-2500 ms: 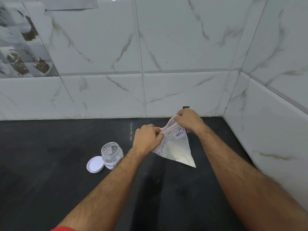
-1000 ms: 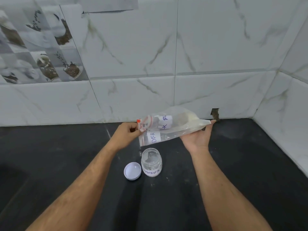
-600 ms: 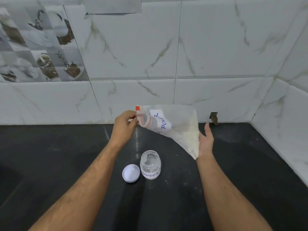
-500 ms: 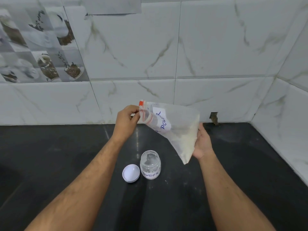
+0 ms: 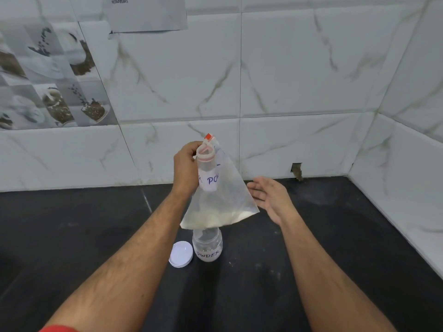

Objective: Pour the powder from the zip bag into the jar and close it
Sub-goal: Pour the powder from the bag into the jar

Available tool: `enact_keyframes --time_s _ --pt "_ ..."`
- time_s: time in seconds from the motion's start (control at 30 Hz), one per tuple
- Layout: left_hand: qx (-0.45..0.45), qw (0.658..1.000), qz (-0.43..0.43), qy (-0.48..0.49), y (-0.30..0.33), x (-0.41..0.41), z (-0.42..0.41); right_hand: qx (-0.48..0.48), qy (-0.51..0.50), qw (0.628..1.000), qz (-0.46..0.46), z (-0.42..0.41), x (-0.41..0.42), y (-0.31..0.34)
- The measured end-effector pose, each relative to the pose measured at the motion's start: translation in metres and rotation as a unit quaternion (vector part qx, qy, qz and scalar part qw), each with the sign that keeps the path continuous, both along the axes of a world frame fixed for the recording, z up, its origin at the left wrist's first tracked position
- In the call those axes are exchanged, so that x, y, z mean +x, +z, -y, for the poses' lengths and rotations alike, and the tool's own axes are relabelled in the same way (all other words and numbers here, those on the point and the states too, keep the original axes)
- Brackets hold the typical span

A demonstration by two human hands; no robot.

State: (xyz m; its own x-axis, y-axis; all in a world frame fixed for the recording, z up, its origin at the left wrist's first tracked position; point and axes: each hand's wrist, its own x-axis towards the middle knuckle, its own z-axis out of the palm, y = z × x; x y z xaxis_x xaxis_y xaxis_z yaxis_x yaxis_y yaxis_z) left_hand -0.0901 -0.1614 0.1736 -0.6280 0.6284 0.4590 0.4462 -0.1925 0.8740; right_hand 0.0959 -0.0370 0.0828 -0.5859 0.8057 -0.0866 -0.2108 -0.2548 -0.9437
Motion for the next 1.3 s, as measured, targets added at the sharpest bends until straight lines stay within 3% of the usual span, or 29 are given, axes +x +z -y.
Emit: enact_keyframes --time_s 0.1,0.23,0.37,0.47,0.6,0.7,0.8,0.9,1.0,1.1,1.2,1.3 --pt "0.032 0.999 0.044 0.003 0.012 0.009 -0.003 0.030 0.077 0.997 0.013 0.007 0.002 0.000" --pt "0.080 0.989 0.124 -0.001 0.023 0.011 -0.003 -0.015 0.075 0.996 0.034 0.009 0.005 -0.011" --pt "0.056 0.994 0.089 0.036 0.016 -0.002 0.002 -0.046 0.005 0.999 -0.010 0.001 0.007 0.001" --pt "0.037 0.998 0.042 0.041 -0.003 -0.015 0.012 -0.015 -0.074 0.996 -0.048 -0.008 0.008 0.031" --pt "0.032 0.997 0.050 0.047 -0.028 -0.029 0.025 0.122 -0.074 0.989 0.046 -0.011 0.009 0.064" --pt "0.025 0.997 0.065 0.043 -0.033 -0.024 0.028 0.179 -0.114 0.975 0.063 -0.013 0.011 0.072" --pt "0.031 0.994 0.094 0.048 -0.035 -0.024 0.030 0.229 -0.088 0.965 0.090 -0.012 0.010 0.081" --pt "0.026 0.994 0.093 0.048 -0.038 -0.025 0.030 0.221 -0.123 0.965 0.074 -0.014 0.009 0.089" --pt "0.038 0.993 0.105 0.047 -0.042 -0.024 0.032 0.237 -0.009 0.963 0.130 -0.011 0.012 0.092" --pt "0.031 0.993 0.105 0.053 -0.044 -0.026 0.032 0.224 -0.056 0.965 0.127 -0.015 0.017 0.093" --pt "0.023 0.992 0.110 0.059 -0.045 -0.025 0.032 0.220 0.012 0.962 0.160 -0.014 0.019 0.092" --pt "0.013 0.994 0.091 0.066 -0.044 -0.026 0.032 0.206 -0.060 0.965 0.147 -0.016 0.018 0.090"
